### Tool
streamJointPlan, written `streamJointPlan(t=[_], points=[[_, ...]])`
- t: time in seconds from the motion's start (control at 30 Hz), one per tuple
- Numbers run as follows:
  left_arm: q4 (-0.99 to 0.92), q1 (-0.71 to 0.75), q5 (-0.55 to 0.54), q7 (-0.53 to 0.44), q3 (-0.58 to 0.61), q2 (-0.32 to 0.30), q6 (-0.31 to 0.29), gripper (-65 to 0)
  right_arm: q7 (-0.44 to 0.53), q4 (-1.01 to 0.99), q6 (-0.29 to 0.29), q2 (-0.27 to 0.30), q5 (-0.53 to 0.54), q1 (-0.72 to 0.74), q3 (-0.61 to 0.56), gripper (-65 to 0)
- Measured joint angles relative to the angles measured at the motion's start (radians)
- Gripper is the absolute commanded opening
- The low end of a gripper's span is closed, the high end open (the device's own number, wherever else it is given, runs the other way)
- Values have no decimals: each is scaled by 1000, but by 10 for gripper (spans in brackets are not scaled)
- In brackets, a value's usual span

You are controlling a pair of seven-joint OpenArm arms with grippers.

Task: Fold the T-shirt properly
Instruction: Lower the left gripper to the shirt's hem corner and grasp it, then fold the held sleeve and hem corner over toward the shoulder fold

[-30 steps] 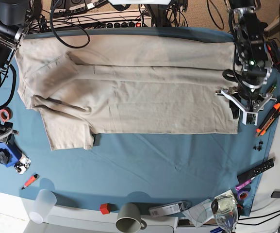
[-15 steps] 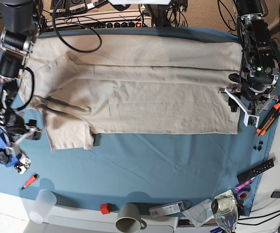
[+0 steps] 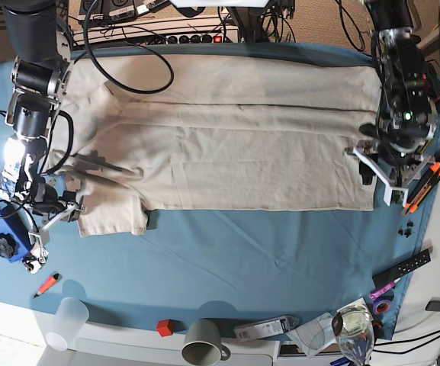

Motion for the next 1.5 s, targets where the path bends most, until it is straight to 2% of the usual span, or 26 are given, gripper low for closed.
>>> streamJointPlan(t=[0.1,0.2,0.37,0.57,0.73,0.83,1.1,1.17,1.3,1.5], points=[[-110,-78,-74,70,0,-30,-64,-319,-7,1,0,-11,8,1,0,-424],[-177,-156,-142,96,1,-61,-92,-319,-7,1,1,-13,10,1,0,-424],[-300,-270,-157,93,-1,-85,-90,-319,-8,1,1,-13,11,1,0,-424],[-475,-344,-201,206,1,-77,-94,-319,-8,1,1,-13,11,1,0,-424],[-556,-377,-205,175,-2,-80,-94,-319,-8,1,5,-13,10,1,0,-424],[-578,-378,-216,154,-2,-83,-98,-321,-8,1,27,-13,10,1,0,-424],[-590,-393,-217,200,-8,-56,-93,-441,-25,1,46,-14,59,0,0,-430],[-589,-395,-225,220,-8,-52,-93,-499,-31,1,45,-14,60,0,0,-489],[-591,-394,-284,270,-8,-51,-91,-650,-56,1,46,-14,68,0,0,-647],[-591,-394,-315,308,-8,-49,-91,-650,-67,1,45,-14,75,1,0,-650]])
